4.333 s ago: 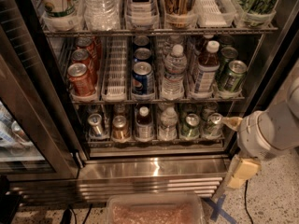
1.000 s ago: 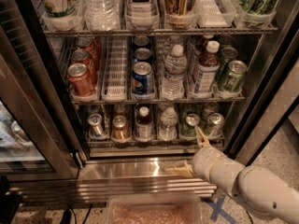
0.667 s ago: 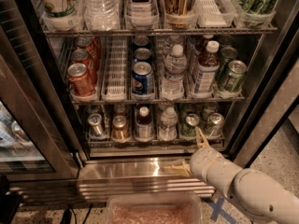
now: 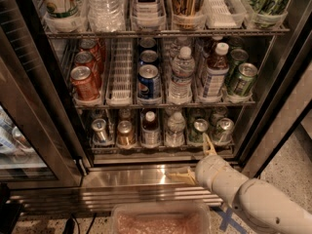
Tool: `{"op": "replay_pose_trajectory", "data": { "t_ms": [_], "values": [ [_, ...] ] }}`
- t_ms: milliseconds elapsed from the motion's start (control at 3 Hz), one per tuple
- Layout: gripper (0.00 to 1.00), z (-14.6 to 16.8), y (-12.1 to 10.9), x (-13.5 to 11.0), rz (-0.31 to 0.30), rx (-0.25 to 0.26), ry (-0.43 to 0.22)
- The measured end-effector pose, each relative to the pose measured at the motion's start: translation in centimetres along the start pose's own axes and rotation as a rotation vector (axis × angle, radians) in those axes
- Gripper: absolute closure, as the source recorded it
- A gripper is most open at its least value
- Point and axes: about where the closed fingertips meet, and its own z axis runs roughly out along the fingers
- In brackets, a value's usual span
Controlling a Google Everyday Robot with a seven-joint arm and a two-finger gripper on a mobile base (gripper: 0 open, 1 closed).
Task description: Pick water bottle from bottom shelf of fridge
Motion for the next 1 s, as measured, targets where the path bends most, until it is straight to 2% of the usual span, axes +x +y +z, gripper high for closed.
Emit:
{"op": "replay_pose_trajectory", "data": {
  "t_ms": [1000],
  "values": [
    [0.03,2.5,-0.2,0.7,-0.024,0.159,-0.026]
  ]
}}
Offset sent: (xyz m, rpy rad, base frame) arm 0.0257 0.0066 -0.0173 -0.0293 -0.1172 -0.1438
